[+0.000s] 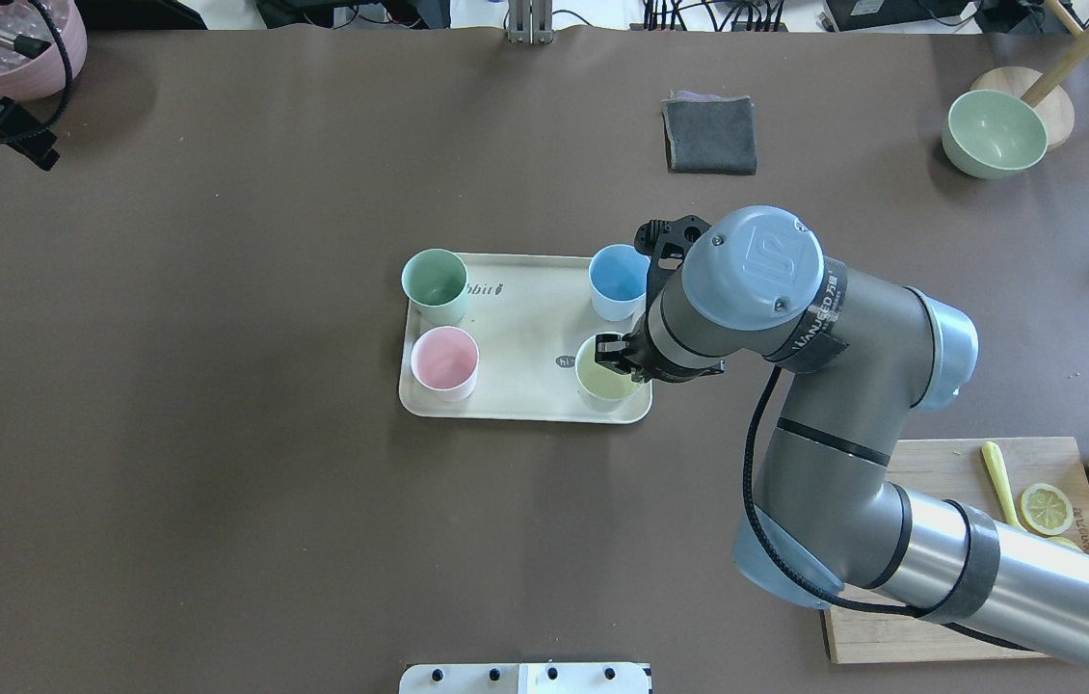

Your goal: Place all cups on tray

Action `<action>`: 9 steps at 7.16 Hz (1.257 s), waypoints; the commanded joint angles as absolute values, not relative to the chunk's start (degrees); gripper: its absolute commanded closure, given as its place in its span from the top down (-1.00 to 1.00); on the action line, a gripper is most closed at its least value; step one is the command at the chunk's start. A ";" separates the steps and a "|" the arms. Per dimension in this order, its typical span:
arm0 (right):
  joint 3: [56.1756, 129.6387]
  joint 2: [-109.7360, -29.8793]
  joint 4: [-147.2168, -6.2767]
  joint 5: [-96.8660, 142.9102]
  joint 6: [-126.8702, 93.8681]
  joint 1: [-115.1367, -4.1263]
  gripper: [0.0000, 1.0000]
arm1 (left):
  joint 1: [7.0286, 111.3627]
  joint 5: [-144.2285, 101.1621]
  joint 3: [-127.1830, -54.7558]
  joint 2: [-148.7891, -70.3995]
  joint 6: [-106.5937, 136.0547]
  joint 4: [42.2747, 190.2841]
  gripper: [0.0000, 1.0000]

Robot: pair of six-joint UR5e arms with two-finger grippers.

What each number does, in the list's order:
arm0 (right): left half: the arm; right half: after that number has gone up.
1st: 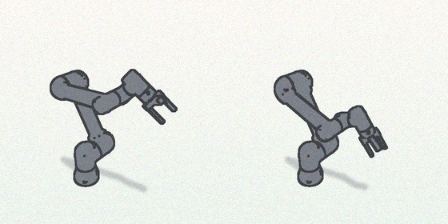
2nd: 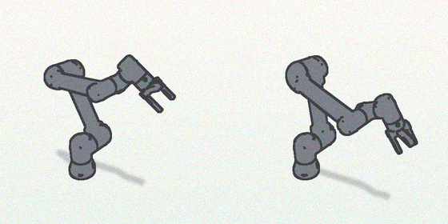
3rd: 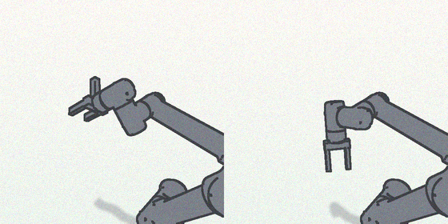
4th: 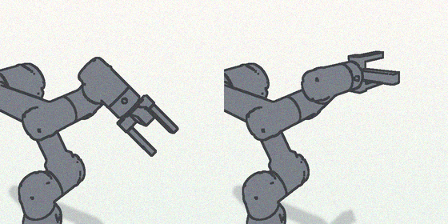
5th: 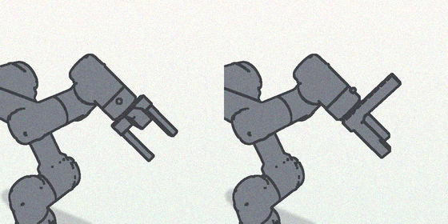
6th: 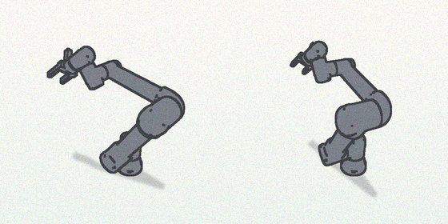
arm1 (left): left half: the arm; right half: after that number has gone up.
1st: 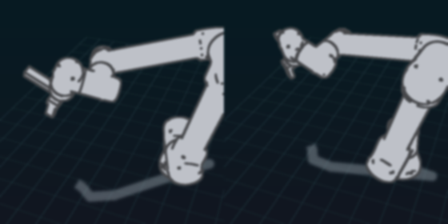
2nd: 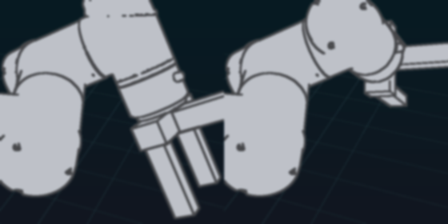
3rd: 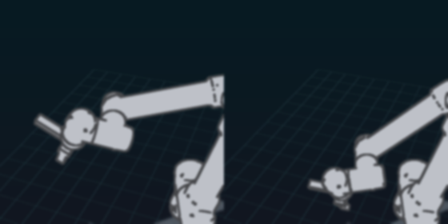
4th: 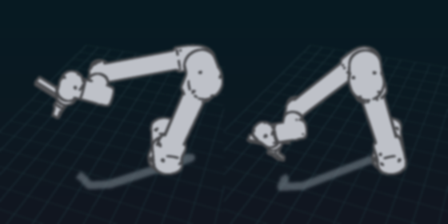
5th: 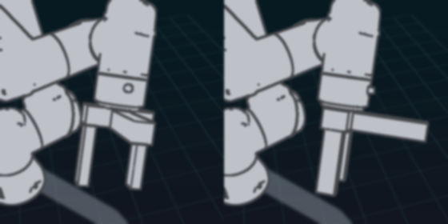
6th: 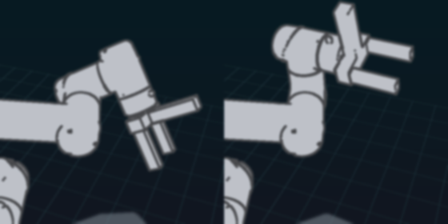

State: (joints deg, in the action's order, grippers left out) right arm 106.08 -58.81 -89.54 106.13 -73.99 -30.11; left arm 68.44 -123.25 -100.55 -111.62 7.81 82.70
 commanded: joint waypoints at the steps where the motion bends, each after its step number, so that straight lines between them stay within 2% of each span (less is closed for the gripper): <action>1: 104.59 -57.74 -89.47 105.56 -74.00 -30.67 -1.00 | 68.38 -123.22 -100.63 -111.53 7.82 82.71 0.96; 2: 103.02 -57.66 -89.30 105.30 -73.66 -30.67 -1.00 | 68.38 -123.31 -100.63 -111.45 7.82 82.71 0.96; 3: 102.75 -57.57 -89.12 104.94 -73.91 -30.67 -0.55 | 68.38 -123.31 -100.72 -111.45 7.82 82.71 0.96; 4: 102.92 -57.13 -89.12 104.94 -74.09 -30.67 0.98 | 68.38 -123.31 -100.81 -111.36 7.82 82.71 0.96; 6: 104.23 -55.91 -89.38 105.64 -73.66 -33.29 1.00 | 68.47 -123.31 -100.90 -111.01 7.56 82.71 0.95; 9: 104.50 -60.00 -90.00 116.33 -62.12 -46.97 1.00 | 73.01 -123.31 -101.33 -109.26 6.86 82.09 0.96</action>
